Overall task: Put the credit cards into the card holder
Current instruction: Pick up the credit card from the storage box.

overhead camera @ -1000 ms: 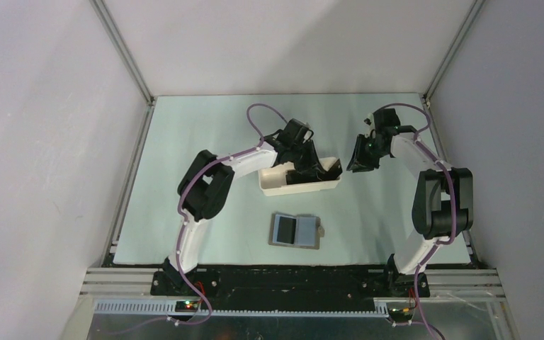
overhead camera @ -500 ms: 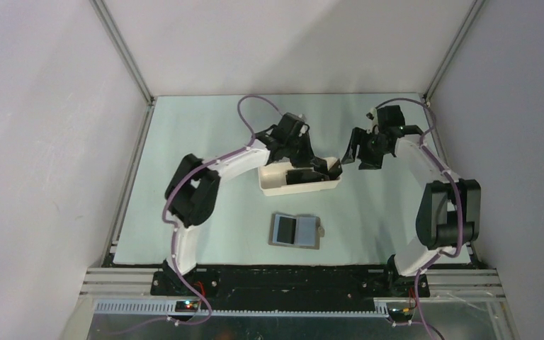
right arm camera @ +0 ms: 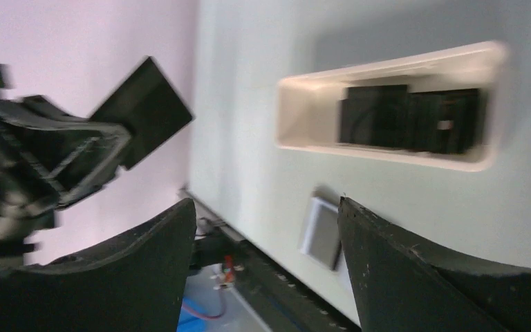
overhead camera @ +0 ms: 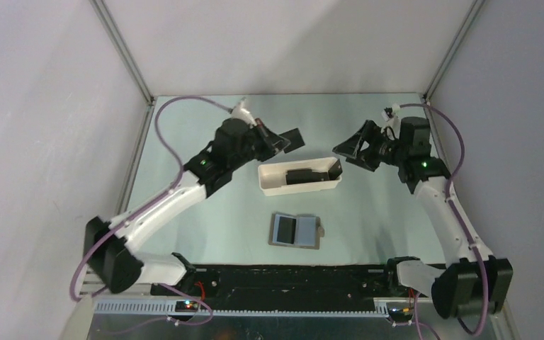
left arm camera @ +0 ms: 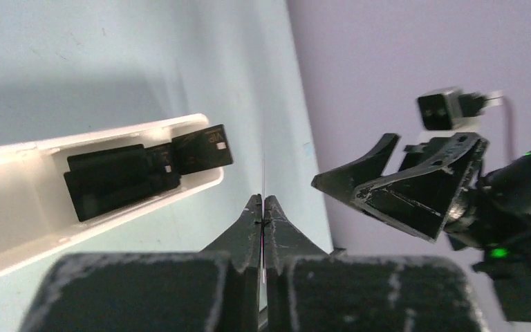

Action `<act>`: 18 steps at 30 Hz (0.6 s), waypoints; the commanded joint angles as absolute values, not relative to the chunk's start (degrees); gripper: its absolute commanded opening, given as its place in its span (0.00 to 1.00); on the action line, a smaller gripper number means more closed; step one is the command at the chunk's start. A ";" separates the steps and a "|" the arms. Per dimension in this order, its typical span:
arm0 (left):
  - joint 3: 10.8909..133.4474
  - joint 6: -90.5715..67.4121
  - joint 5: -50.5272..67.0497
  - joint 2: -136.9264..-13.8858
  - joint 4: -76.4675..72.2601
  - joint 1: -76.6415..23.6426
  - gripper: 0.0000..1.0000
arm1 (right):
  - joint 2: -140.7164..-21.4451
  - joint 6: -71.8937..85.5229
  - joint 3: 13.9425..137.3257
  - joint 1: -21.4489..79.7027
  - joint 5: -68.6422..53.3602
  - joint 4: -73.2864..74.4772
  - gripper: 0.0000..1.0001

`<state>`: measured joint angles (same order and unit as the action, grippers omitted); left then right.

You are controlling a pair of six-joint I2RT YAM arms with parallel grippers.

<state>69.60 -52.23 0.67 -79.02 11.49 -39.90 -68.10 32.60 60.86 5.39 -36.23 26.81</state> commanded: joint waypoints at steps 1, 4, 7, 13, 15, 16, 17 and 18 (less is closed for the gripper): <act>57.04 -63.34 -2.64 -67.82 -10.93 -39.04 0.00 | -61.48 56.17 52.49 7.68 -46.87 -1.19 0.77; 48.94 -69.25 -4.22 -62.76 -19.63 -39.07 0.00 | -60.38 66.64 49.44 11.65 -46.39 -15.63 0.78; 42.79 -73.47 -7.73 -56.73 -30.24 -39.47 0.00 | -61.35 70.87 48.31 17.57 -44.27 -23.31 0.76; 36.15 -77.61 -10.88 -50.25 -36.21 -40.00 0.00 | -66.82 75.70 49.51 24.96 -39.10 -35.01 0.65; 35.79 -77.77 -10.96 -49.38 -36.64 -40.20 0.00 | -69.12 75.51 51.64 26.65 -38.49 -36.22 0.64; 35.73 -77.87 -10.93 -49.02 -36.76 -40.37 0.00 | -70.34 75.28 53.32 27.80 -38.23 -35.95 0.63; 35.45 -78.31 -11.06 -48.85 -36.88 -40.44 0.00 | -70.99 75.00 54.17 28.31 -37.73 -35.79 0.63; 35.35 -78.53 -11.11 -48.69 -37.15 -40.61 0.00 | -72.28 74.94 55.53 29.16 -37.54 -35.83 0.63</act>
